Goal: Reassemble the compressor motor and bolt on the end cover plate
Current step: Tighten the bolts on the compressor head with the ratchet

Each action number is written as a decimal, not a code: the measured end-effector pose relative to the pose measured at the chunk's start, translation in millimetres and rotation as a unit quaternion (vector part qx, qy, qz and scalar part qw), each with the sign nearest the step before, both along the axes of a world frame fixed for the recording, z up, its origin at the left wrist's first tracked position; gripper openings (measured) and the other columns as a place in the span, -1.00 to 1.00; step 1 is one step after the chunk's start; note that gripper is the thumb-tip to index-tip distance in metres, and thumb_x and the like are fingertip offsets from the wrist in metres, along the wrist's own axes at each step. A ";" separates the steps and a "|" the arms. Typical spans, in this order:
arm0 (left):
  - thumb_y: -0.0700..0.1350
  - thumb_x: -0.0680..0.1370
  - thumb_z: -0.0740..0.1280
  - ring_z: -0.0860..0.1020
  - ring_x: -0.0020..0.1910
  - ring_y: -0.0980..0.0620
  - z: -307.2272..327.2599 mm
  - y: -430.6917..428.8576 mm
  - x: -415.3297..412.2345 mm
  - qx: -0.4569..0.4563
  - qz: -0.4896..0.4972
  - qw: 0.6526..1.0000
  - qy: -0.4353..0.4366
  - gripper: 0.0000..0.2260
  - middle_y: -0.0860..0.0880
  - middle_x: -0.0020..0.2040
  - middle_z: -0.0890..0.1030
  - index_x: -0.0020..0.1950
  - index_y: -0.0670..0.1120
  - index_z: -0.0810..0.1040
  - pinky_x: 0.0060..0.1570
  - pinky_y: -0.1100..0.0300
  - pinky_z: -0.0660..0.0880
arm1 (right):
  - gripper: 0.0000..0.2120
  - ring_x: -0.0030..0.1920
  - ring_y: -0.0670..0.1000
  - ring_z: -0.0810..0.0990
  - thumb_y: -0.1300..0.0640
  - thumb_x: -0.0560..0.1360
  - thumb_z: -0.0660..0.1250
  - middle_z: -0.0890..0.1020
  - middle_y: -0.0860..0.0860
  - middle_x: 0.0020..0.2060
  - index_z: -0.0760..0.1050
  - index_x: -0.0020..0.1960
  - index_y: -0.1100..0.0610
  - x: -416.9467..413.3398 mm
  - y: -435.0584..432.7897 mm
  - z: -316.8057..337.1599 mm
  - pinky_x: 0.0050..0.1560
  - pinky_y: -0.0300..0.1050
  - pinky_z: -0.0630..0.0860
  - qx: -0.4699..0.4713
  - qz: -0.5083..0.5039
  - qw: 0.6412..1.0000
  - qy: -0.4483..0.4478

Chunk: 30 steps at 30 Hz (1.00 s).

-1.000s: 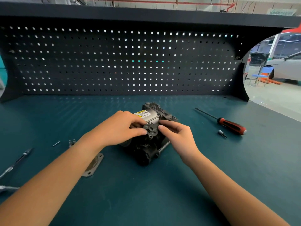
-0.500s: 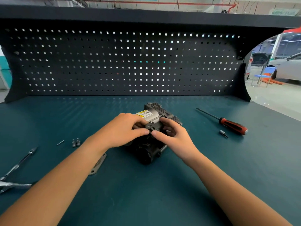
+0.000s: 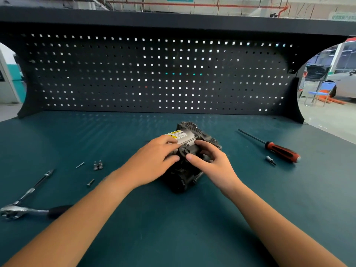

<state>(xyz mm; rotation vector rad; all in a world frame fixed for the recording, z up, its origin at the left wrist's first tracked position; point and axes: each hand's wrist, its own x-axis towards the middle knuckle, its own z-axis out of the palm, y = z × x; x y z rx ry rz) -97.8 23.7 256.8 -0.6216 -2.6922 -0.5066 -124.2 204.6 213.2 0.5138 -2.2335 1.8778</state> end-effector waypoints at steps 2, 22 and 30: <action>-0.07 0.58 0.26 0.35 0.31 0.10 -4.7 -8.3 4.3 0.021 0.001 0.999 0.042 -0.65 0.07 0.36 0.36 0.36 -0.08 0.44 0.29 0.15 0.30 | -0.58 0.09 -0.29 0.51 0.04 0.35 0.49 0.58 -0.29 0.00 0.46 0.15 -0.15 0.8 0.5 -0.7 0.08 -0.42 0.43 -0.009 0.004 1.000 0.013; -0.12 0.61 0.19 0.42 0.32 -0.08 -46.2 -193.5 -19.7 -0.019 0.366 0.922 -0.126 -0.68 -0.05 0.36 0.46 0.37 -0.07 0.44 0.27 0.04 0.38 | -0.72 0.11 -0.13 0.54 0.07 0.38 0.44 0.59 -0.11 0.11 0.54 0.05 -0.18 3.0 0.4 1.6 0.01 -0.34 0.39 0.003 0.008 1.000 0.030; -0.24 0.55 0.24 0.52 0.08 -0.14 -48.7 -194.7 -26.6 0.031 0.420 0.903 -0.080 -0.84 -0.12 0.13 0.57 0.08 -0.12 0.55 0.03 0.05 0.47 | -0.76 0.06 -0.31 0.51 0.18 0.52 0.31 0.58 -0.13 0.10 0.52 0.05 -0.17 2.2 0.1 3.4 -0.07 -0.58 0.37 0.007 0.012 0.999 0.032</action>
